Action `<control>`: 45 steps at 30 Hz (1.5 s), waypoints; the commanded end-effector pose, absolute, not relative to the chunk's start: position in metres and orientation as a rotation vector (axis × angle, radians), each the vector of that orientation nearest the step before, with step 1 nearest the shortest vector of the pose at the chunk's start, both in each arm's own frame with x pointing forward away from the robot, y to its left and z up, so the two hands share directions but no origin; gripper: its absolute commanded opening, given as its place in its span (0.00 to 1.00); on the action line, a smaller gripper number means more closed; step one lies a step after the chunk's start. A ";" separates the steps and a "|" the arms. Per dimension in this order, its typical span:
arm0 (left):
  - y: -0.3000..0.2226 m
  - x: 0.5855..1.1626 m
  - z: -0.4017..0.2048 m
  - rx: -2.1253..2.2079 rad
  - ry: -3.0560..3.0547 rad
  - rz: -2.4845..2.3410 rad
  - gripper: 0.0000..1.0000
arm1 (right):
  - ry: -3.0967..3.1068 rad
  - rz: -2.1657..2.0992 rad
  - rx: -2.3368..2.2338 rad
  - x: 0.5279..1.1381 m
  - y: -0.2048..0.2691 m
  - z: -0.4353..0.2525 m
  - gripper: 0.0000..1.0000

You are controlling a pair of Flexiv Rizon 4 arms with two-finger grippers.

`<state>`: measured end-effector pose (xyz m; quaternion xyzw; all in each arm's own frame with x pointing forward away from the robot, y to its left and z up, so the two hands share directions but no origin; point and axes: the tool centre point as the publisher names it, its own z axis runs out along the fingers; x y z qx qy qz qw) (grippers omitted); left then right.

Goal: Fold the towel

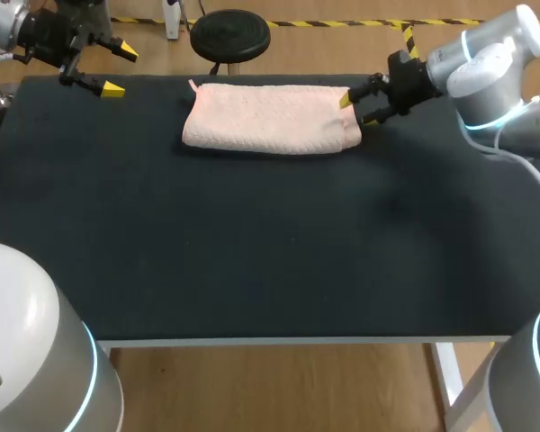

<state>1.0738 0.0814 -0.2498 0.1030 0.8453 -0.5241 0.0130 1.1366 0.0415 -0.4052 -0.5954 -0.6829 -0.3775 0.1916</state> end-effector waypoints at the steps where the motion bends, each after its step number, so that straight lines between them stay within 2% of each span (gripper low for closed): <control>1: 0.082 1.075 -0.250 0.325 2.634 -1.635 1.00 | -1.915 -1.061 -1.669 1.143 0.048 -0.407 1.00; 36: 0.082 1.075 -0.250 0.325 2.634 -1.635 1.00 | -1.682 -1.119 -1.719 1.153 0.075 -0.416 1.00; 45: 0.082 1.075 -0.250 0.325 2.634 -1.635 1.00 | -1.698 -1.112 -1.653 1.155 0.100 -0.416 1.00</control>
